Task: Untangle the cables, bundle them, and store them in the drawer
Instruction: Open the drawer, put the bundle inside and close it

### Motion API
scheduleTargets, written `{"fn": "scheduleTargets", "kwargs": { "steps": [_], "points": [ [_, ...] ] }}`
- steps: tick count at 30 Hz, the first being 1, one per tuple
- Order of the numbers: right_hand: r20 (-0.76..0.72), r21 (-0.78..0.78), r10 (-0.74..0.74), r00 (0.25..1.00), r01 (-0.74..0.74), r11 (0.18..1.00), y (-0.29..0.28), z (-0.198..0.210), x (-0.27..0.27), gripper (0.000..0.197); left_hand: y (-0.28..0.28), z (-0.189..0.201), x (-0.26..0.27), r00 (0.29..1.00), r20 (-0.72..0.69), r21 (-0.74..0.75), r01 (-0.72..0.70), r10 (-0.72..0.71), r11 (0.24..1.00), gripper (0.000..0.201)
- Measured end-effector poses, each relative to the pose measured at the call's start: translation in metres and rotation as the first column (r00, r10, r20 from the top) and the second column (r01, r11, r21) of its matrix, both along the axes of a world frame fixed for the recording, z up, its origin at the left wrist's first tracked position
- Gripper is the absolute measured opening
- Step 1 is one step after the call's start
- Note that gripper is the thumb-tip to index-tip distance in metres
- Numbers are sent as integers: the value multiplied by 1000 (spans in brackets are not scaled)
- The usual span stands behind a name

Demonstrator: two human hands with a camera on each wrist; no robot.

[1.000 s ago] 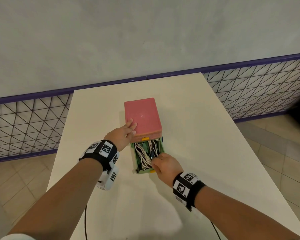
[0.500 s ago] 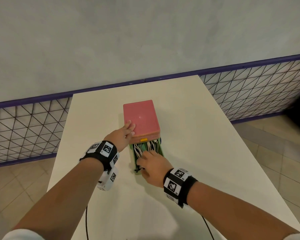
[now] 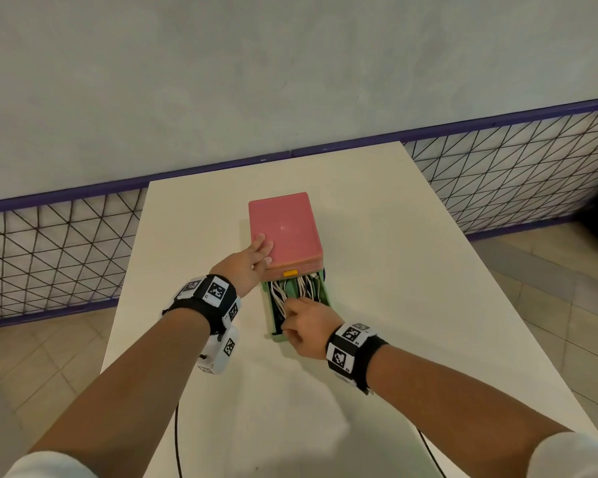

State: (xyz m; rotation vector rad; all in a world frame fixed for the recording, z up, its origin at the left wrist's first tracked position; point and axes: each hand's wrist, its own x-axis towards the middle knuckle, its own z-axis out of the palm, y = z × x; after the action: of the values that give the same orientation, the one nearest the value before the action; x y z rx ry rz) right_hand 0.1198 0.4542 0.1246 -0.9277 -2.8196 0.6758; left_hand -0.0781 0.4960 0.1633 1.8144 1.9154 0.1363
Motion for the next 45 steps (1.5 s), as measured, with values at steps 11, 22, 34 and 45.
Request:
{"fn": "scheduleTargets", "kwargs": {
  "steps": [11, 22, 34, 45],
  "points": [
    [-6, -73, -330, 944, 328, 942, -14, -7, -16, 26, -2, -5, 1, 997, 68, 22, -46, 44, 999, 46],
    [146, 302, 17, 989, -61, 951, -16, -25, 2, 39, 0, -5, 1, 999, 30, 23, -33, 32, 999, 47],
    [257, 261, 17, 966, -86, 962, 17, -9, -17, 38, 1, -1, 1, 1000, 2, -16, -4, 4, 1000, 47],
    [-345, -230, -605, 717, 561, 796, -7, -15, 3, 10, 1, 11, 8, 962, -271, -54, 20, -34, 998, 48]
  ]
}}
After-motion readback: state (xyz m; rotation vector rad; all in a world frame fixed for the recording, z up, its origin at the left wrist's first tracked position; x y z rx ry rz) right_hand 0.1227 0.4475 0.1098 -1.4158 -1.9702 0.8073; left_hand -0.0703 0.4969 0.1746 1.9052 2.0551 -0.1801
